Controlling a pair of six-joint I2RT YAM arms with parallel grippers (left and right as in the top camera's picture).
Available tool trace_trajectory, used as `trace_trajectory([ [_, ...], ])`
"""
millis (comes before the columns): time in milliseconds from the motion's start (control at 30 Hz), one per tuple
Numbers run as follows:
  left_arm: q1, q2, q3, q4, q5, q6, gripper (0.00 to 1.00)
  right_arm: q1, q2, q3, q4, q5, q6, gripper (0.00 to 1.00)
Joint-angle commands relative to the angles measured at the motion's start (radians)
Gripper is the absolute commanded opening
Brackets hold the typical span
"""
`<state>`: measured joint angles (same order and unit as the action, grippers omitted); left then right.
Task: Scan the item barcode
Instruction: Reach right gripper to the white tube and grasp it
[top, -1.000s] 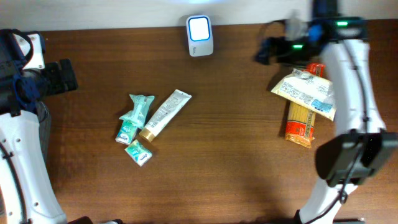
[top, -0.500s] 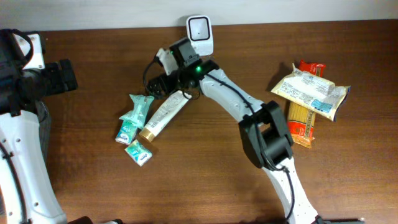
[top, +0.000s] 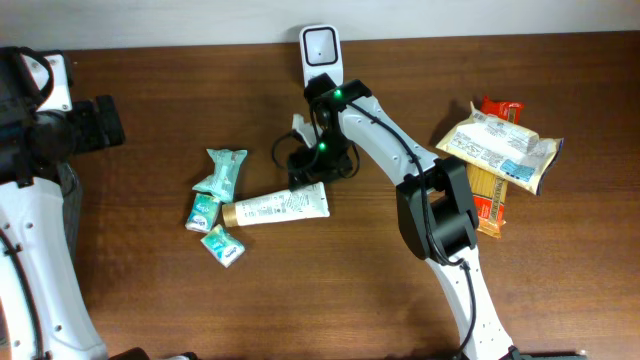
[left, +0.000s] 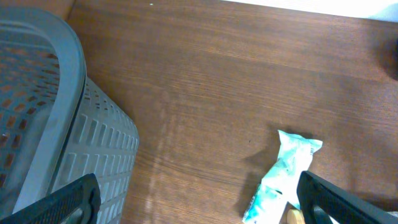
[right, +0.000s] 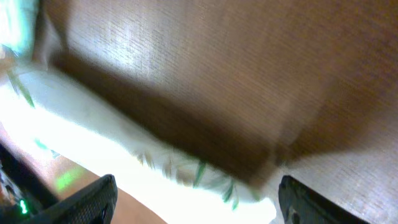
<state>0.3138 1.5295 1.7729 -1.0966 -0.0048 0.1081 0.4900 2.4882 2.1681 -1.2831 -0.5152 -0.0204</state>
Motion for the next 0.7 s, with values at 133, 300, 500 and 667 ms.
trace_trajectory([
  [133,0.003,-0.004,0.005,0.003,-0.002,-0.009,0.99,0.129,0.004,0.016,-0.17,-0.023,-0.37,0.87],
  [300,0.003,-0.004,0.005,0.003,-0.002,-0.009,0.99,0.198,0.002,0.021,-0.247,0.014,-0.462,0.92],
  [500,0.003,-0.004,0.005,0.003,-0.003,-0.009,0.99,0.186,0.008,0.087,-0.103,0.016,-0.462,0.95],
  [667,0.003,-0.004,0.005,0.003,-0.003,-0.009,0.99,0.172,0.037,0.06,-0.051,-0.043,-0.435,0.94],
])
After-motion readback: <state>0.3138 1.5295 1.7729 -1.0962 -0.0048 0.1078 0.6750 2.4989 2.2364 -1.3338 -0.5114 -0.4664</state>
